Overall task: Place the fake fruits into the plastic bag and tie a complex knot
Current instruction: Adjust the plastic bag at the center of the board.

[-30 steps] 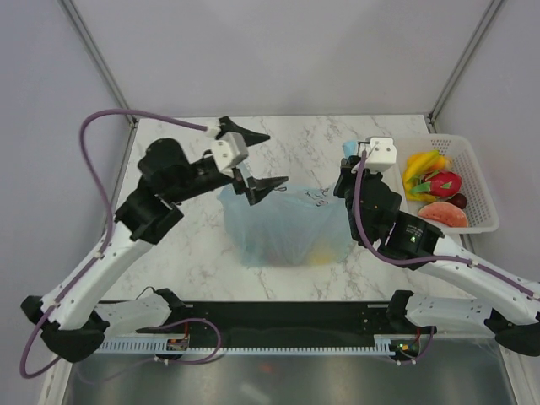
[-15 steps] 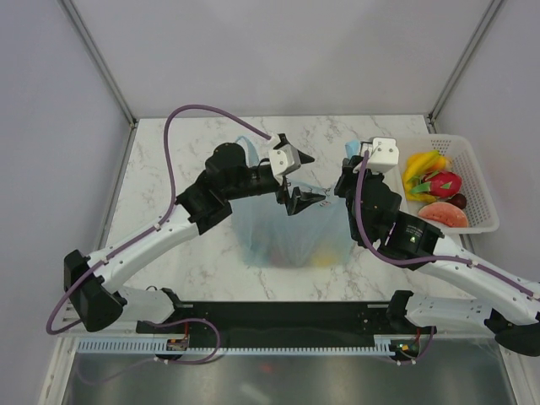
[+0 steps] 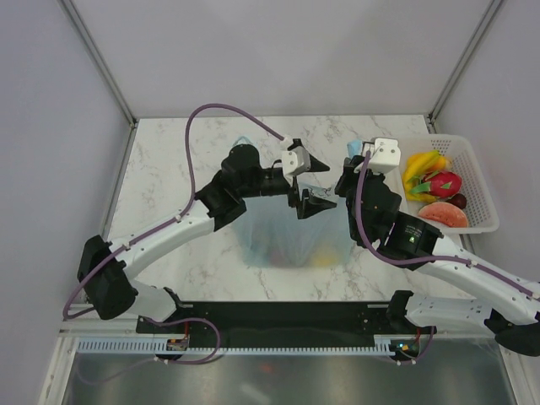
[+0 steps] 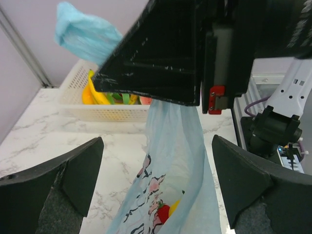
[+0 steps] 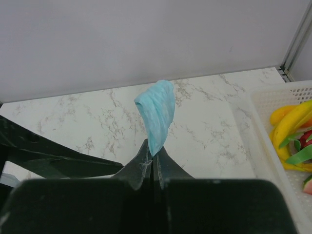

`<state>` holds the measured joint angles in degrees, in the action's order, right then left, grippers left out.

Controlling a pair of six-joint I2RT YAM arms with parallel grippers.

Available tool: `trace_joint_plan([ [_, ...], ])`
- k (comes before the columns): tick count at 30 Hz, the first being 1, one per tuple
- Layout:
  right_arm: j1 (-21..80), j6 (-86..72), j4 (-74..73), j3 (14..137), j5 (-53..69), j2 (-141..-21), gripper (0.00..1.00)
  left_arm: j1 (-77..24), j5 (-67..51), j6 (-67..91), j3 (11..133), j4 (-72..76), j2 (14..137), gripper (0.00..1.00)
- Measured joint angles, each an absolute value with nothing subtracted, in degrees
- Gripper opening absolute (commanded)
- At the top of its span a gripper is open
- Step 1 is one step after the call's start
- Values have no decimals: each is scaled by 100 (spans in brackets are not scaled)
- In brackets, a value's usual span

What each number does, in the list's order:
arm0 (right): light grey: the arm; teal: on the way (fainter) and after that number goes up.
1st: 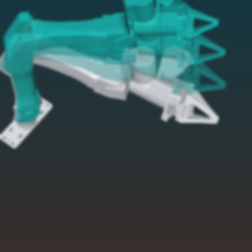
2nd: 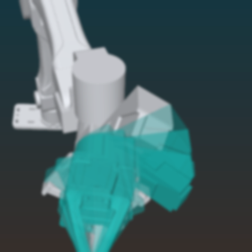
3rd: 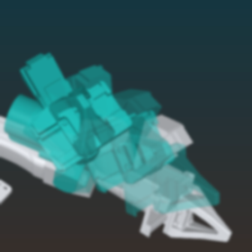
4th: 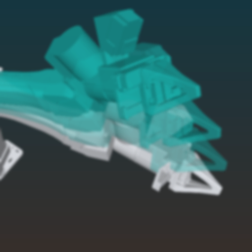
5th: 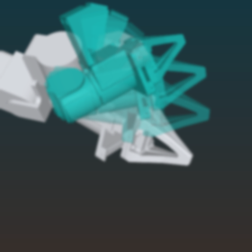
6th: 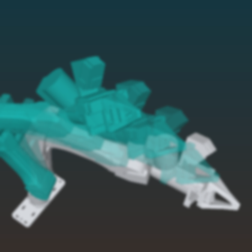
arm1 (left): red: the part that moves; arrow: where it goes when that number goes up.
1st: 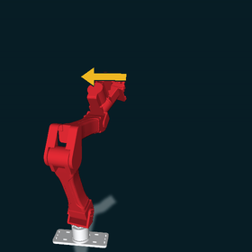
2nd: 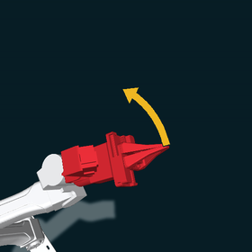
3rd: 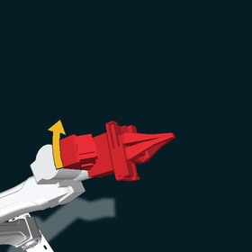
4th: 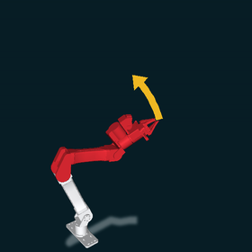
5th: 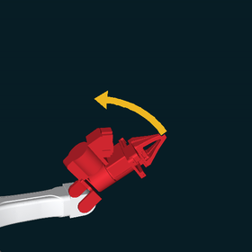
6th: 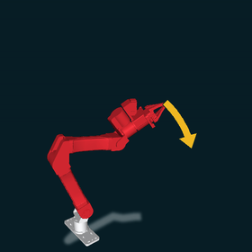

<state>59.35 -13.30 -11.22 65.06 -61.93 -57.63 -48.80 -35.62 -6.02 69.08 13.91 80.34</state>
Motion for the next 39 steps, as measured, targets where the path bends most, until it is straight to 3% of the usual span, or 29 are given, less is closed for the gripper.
trace_joint_plan([
  [6, 5935, -1328, -1120, 6506, -6228, -5787, 0, -4930, -3651, -526, 6893, 1422, 8527, 99],
  [16, 5935, -1208, -1116, 6506, -6316, -5813, 0, -4939, -3404, -484, 6042, 2156, 8674, 81],
  [20, 5935, -1177, -1100, 6506, -6316, -5813, 0, -4939, -3264, -454, 5579, 2408, 8674, 64],
  [25, 5935, -1116, -982, 6466, -6309, -5791, 0, -4960, -3148, -351, 5371, 2770, 8674, 15],
  [26, 5935, -1087, -972, 6453, -6300, -5782, 11, -4965, -3127, -342, 5312, 2897, 8672, 4],
  [28, 5935, -1046, -947, 6427, -6250, -5771, 37, -4969, -3044, -314, 5214, 3035, 8656, 2],
  [29, 5935, -1007, -941, 6414, -6206, -5758, 69, -4974, -3011, -316, 5177, 3050, 8643, 2],
  [30, 5935, -969, -941, 6407, -6095, -5730, 81, -4974, -2987, -316, 5124, 3057, 8619, 2],
  [32, 5933, -825, -1002, 6368, -5776, -5601, 97, -4969, -2947, -318, 5024, 3055, 8538, 2],
  [39, 5924, -725, -1249, 5957, -4906, -4731, 98, -4969, -2877, -322, 4899, 3046, 8243, 2],
])
